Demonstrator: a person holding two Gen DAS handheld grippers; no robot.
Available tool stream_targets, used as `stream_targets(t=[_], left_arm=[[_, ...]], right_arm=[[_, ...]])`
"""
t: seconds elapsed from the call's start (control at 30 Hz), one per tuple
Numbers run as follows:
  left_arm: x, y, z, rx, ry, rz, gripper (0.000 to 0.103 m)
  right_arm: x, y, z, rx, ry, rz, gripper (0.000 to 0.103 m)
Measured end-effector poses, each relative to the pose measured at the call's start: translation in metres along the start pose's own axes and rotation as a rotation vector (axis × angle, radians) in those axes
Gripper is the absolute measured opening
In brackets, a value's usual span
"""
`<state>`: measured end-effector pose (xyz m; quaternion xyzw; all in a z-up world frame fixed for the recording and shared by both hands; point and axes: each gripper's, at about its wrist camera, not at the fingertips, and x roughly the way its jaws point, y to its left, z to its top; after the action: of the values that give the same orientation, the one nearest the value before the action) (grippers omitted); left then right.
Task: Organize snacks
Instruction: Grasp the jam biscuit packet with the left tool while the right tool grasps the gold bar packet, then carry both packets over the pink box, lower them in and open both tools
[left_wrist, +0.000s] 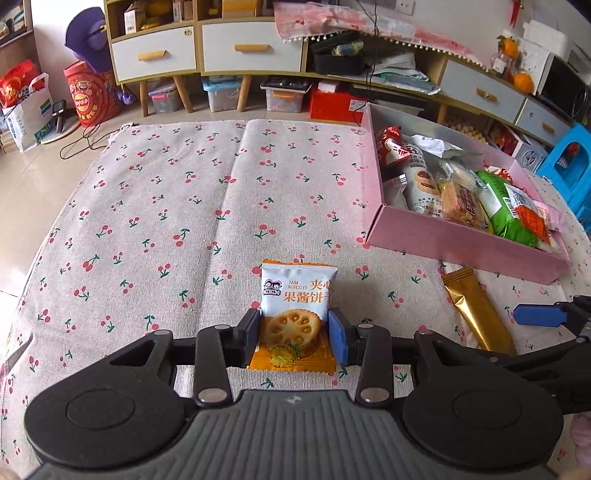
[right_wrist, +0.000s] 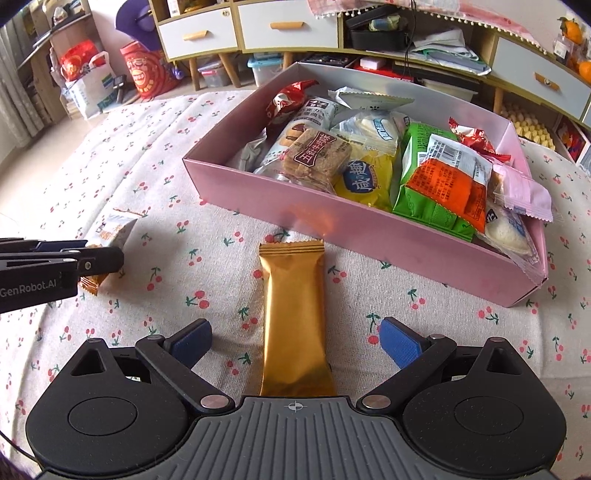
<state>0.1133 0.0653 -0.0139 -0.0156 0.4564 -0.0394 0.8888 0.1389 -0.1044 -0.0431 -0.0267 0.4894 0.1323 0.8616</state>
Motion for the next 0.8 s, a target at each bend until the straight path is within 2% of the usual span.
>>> stream_targets(t=[0.1,0.2,0.3,0.37,0.47,0.8], left_arm=[[-0.001,0.0,0.001,-0.003,-0.001,-0.008,0.036],[-0.001,-0.001,0.001,0.0,-0.001,-0.01,0.036],[-0.001,-0.002,0.0,0.005,0.002,-0.008,0.036],[0.0,-0.002,0.0,0.005,0.004,-0.008,0.036],[-0.001,-0.002,0.0,0.004,0.004,-0.008,0.036],[-0.003,-0.006,-0.002,0.01,-0.001,-0.018,0.036]], right_arm=[[-0.001,0.002,0.0,-0.012,-0.001,-0.002,0.095],[-0.005,0.005,0.001,-0.018,0.001,0.007,0.084],[-0.007,0.011,0.002,-0.029,-0.003,0.024,0.067],[-0.008,0.015,0.003,-0.036,-0.003,0.036,0.049],[-0.01,0.019,0.004,-0.036,0.003,0.058,0.029],[-0.019,0.017,0.003,-0.012,0.027,0.064,0.029]])
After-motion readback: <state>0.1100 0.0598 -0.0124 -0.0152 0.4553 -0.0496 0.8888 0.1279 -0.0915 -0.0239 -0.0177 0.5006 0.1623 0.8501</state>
